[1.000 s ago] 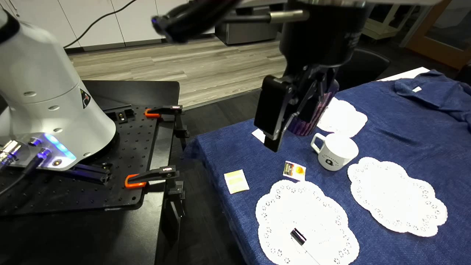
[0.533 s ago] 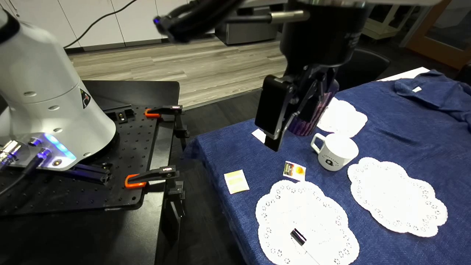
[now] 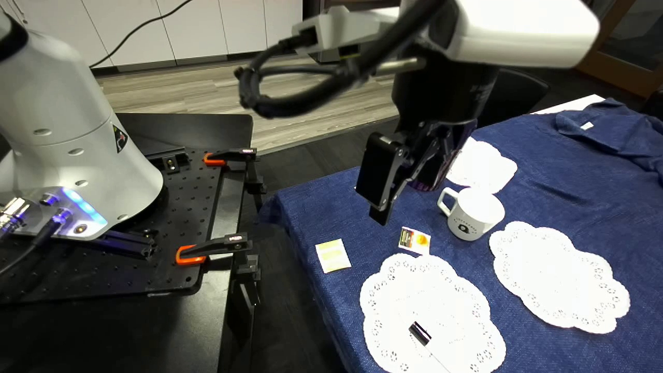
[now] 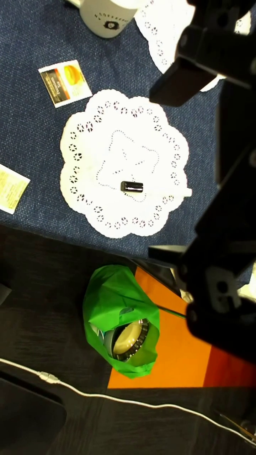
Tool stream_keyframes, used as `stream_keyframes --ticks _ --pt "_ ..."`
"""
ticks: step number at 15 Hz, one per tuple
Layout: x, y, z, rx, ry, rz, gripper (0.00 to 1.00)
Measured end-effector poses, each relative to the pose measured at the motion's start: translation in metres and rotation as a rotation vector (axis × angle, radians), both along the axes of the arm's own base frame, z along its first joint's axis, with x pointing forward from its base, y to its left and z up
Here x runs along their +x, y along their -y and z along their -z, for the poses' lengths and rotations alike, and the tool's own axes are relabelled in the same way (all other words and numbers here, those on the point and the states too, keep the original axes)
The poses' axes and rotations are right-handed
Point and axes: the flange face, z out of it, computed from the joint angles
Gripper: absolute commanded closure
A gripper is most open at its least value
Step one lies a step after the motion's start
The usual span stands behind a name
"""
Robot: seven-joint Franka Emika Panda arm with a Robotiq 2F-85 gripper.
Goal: Put the marker in the white cup
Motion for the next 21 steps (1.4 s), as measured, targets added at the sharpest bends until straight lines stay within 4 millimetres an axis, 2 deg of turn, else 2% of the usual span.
stream_keyframes --ticks 5,12,21 --pt "0.01 0.005 0.036 0.007 0.025 0.052 0.0" --pt "0.038 0.039 0.081 -0.015 0.117 0.133 0.0" --pt "0.076 0.068 0.163 0.016 0.087 0.272 0.0"
